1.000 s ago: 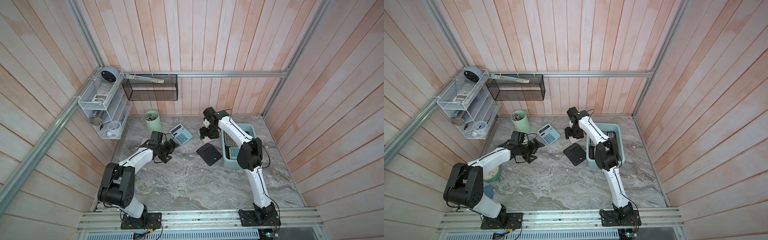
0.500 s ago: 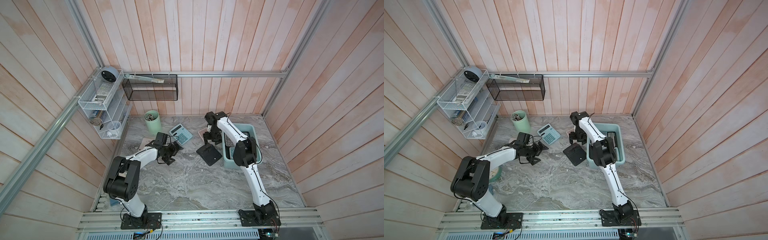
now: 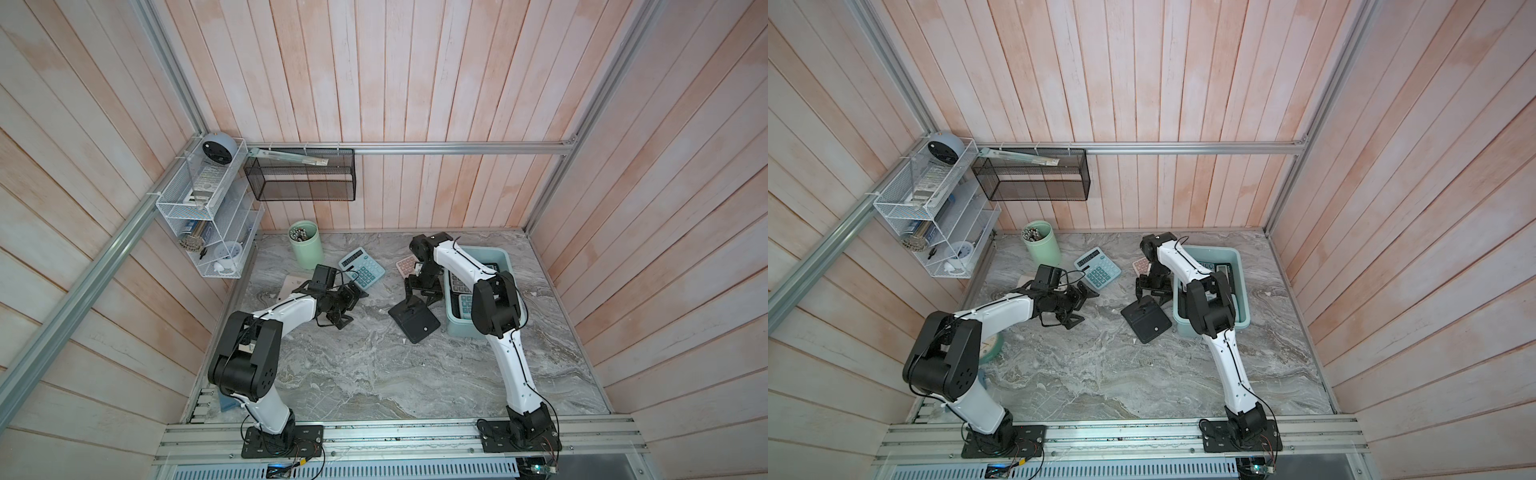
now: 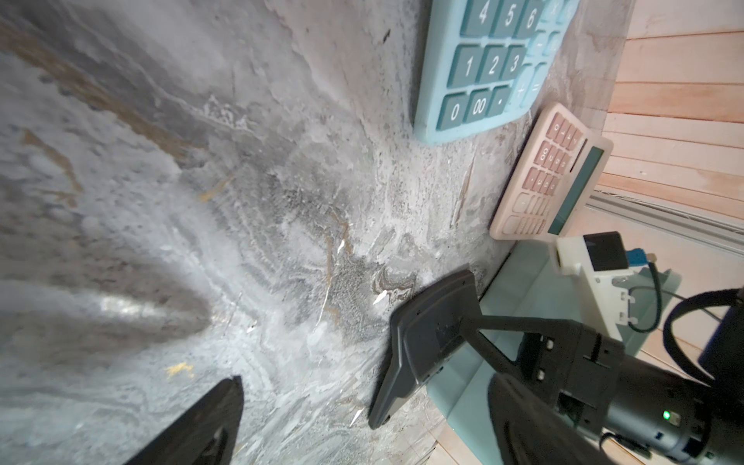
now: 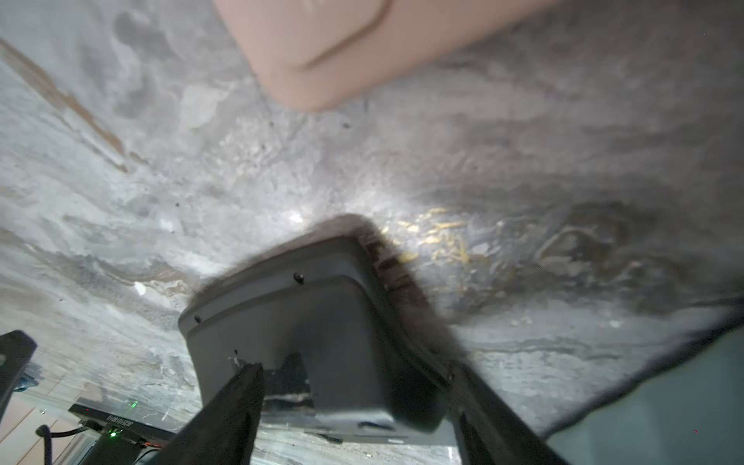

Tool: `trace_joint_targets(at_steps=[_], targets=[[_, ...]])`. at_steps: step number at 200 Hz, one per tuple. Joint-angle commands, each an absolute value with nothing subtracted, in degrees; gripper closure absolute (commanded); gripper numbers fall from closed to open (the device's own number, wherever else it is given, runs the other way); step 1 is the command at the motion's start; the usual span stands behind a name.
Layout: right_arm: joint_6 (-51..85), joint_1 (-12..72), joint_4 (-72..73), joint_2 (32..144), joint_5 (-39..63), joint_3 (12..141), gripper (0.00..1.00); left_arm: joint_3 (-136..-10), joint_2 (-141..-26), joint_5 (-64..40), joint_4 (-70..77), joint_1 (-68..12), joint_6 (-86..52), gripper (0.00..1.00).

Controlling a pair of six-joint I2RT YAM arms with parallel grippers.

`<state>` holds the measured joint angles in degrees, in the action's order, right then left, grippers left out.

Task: Put the calculator in the storage box
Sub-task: Pick up the calculator at the center of the board.

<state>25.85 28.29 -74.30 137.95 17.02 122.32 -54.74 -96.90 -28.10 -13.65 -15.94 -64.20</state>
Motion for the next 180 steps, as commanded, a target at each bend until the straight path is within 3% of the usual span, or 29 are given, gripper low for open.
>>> trace_joint_targets(at_steps=[1, 56, 92, 180], targets=[[29.8, 29.3, -71.1, 133.3, 21.1, 119.8, 0.22, -52.7, -96.0, -28.2, -12.2, -16.6, -65.5, 0.0], [32.4, 29.4, -63.2, 128.1, 24.0, 109.3, 0.22, -48.6, -93.8, -27.7, -7.9, -19.9, -68.4, 0.0], [32.8, 30.4, -60.2, 127.2, 25.7, 105.1, 0.22, -44.1, -95.1, -29.6, 4.4, -20.3, -73.4, 0.0], [39.9, 33.6, -51.5, 124.8, 30.3, 99.1, 0.22, -36.2, -96.3, -31.9, 20.8, -20.4, -80.2, 0.15]])
